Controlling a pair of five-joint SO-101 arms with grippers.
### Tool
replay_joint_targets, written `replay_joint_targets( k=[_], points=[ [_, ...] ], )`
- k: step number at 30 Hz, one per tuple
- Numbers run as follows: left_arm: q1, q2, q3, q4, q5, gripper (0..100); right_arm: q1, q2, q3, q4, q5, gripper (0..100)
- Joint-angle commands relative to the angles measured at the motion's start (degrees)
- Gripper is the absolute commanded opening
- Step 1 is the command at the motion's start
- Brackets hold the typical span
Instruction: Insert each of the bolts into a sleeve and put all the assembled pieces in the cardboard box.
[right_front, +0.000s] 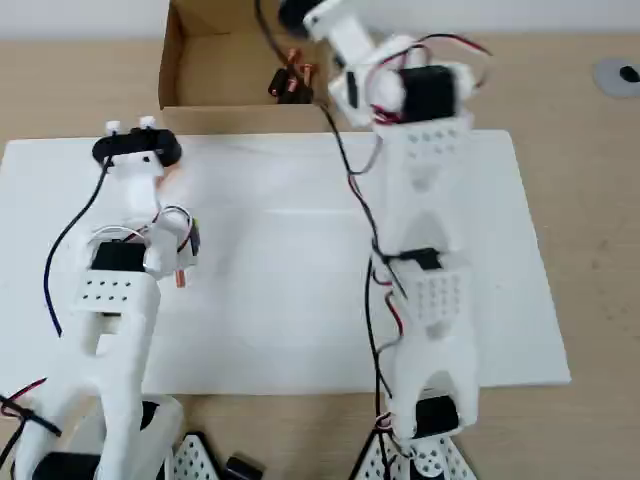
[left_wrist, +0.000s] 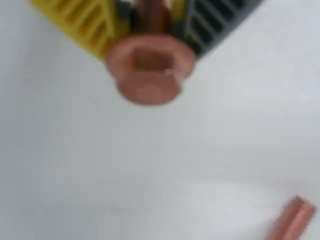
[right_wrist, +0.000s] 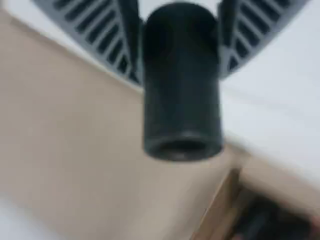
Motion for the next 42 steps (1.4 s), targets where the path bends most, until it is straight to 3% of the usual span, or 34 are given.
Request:
replay_joint_targets(
  k=[1,5,14,23,31,42],
  points=[
    [4.7,-7.2,-2.9,3.9,-1.7,1,-0.2,-19.8,1.7,0.9,-5.8,1.1],
    [9.4,-17.9,-3.8,6.8,-1.8,1,0.0,-34.9,13.5,0.8,-7.8,1.1],
    [9.8,-42.0,-1.8,6.9,-1.9,1,0.0,-65.1,41.9,0.7,-7.5,1.2],
    [9.8,-58.2,3.3,10.4,-11.7,1,2.1,-85.2,88.8,-2.3,-7.8,1.2],
    [9.8,-64.7,3.5,13.9,-11.4,1,1.2,-100.4,120.7,-25.4,-15.0,1.2],
    [9.8,-70.0,4.0,18.5,-11.8,1,-11.0,-117.9,148.6,-55.2,-15.5,1.2]
  ],
)
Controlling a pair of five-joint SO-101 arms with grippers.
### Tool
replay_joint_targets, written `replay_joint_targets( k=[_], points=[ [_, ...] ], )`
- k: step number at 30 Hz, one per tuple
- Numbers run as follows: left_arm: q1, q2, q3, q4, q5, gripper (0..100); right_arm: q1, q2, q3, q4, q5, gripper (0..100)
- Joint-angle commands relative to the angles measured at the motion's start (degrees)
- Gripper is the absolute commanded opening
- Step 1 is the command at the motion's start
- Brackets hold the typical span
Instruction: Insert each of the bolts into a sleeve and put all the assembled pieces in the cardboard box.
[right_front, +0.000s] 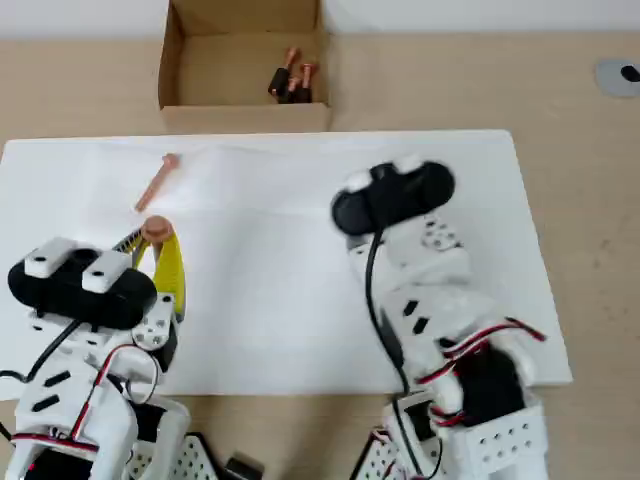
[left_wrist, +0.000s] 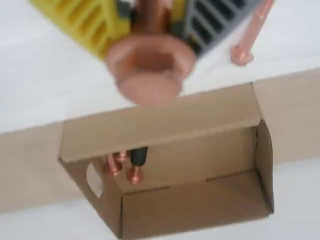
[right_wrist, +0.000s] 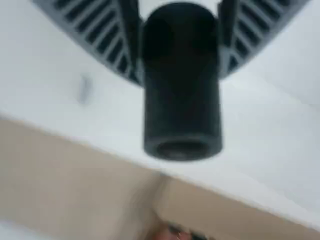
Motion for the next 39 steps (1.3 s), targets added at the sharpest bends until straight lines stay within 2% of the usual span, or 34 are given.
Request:
replay_joint_targets(
  k=[1,8,11,14,18,23,27,32,39],
  points=[
    [0.9,-0.8,-0.4,0.6,-0.4,1,-4.9,-5.6,7.2,-11.1,-0.7,1.2],
    [0.9,-1.0,-0.9,0.2,-0.4,1,-14.9,-16.2,19.7,-21.3,-0.7,1.0],
    [0.9,-1.0,-2.2,-2.5,-0.4,1,-19.2,-21.7,24.0,-24.7,-3.8,1.0],
    [-1.0,-1.0,-3.6,-6.2,-0.3,1,-23.2,-26.9,27.6,-25.2,-7.1,1.0],
    [-4.1,-1.0,-3.6,-10.6,-0.2,1,-26.9,-32.7,31.8,-25.1,-7.5,1.0],
    [-4.0,-0.9,-3.0,-11.3,-0.1,1,-32.6,-37.3,34.6,-25.1,-7.5,0.9],
    [-0.8,-0.9,-0.8,-13.0,-0.1,1,-37.1,-38.5,36.3,-25.4,-7.5,0.9],
    [3.3,-0.9,1.1,-12.7,-0.2,1,-38.6,-38.5,36.4,-25.4,-7.6,0.9],
    [3.6,-0.8,0.7,-11.2,-0.1,1,-38.5,-38.5,36.4,-25.4,-7.6,0.9]
  ],
)
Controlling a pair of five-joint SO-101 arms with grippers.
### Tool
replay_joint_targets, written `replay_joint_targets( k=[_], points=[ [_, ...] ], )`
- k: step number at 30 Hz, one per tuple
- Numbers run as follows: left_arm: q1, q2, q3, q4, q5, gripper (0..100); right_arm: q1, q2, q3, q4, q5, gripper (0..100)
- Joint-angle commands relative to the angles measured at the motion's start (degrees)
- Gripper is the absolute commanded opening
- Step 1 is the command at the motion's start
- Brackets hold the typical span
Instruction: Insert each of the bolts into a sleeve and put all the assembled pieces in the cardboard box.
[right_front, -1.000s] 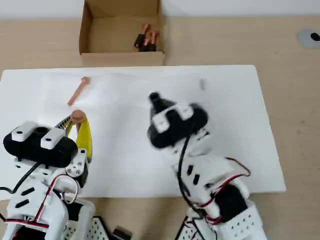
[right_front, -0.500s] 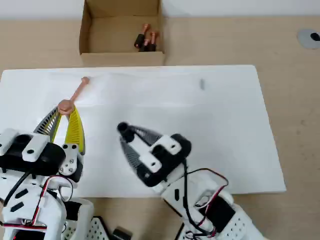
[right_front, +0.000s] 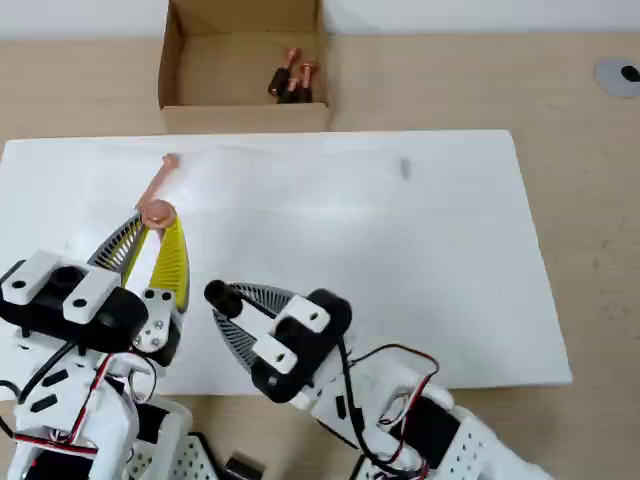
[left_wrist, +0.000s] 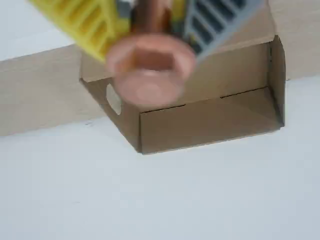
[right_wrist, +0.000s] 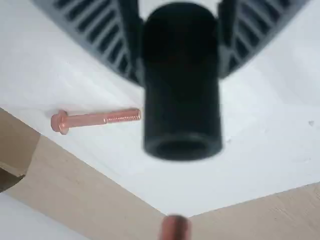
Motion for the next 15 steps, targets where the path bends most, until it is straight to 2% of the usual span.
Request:
replay_joint_targets(
  k=[1,7,11,15],
  points=[
    [0.9,-0.1,-0.7,1.4,0.0,1,-0.7,-9.5,-0.1,-1.8,-0.6,0.9],
    [2.9,-0.1,-0.7,5.9,0.6,1,-0.7,-9.5,0.0,-3.5,-2.1,0.9],
    [6.3,-0.1,-0.7,6.1,4.1,1,-0.7,-9.5,0.0,-4.9,-3.3,0.9],
    [7.6,-0.1,-0.7,6.2,4.5,1,-0.7,-9.5,0.8,-4.9,-3.3,0.9]
  ],
)
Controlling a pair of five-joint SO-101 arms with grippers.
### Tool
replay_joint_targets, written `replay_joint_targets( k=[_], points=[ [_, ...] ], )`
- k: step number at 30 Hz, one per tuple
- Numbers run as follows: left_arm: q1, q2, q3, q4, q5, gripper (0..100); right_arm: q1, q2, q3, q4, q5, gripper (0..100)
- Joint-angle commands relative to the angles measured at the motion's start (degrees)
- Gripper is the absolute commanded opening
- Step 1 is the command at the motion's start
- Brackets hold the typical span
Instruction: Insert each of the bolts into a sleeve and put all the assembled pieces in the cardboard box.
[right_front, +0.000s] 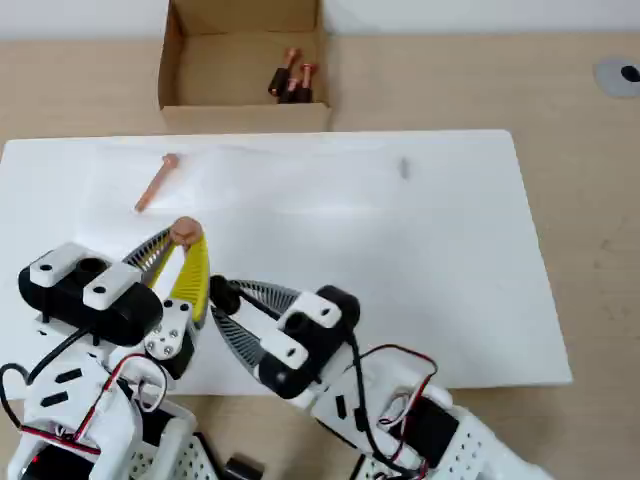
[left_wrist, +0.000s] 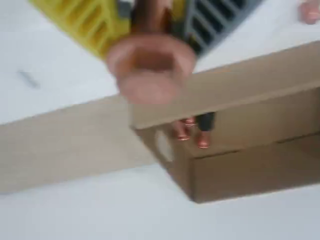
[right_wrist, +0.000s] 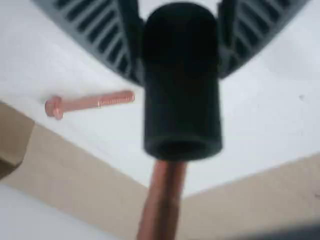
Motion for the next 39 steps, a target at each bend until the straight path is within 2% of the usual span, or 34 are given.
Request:
replay_joint_targets(
  k=[1,11,20,31,39],
  points=[
    [0.9,-0.1,-0.7,0.0,0.7,1,-0.7,-9.5,0.0,-1.8,-0.5,0.9],
    [1.1,-0.1,-1.9,0.5,5.7,1,-0.7,-9.5,0.0,-1.8,-0.5,0.9],
    [1.1,0.0,-8.4,7.4,9.5,1,-0.7,-9.5,0.0,-1.8,-0.5,0.9],
    [0.7,0.0,-10.2,-1.8,11.2,1,-0.7,-9.5,0.0,-1.7,-0.5,0.9],
    [1.0,4.8,-11.7,-2.7,15.4,1,-0.7,-9.5,0.5,-1.7,-0.5,0.9]
  ],
)
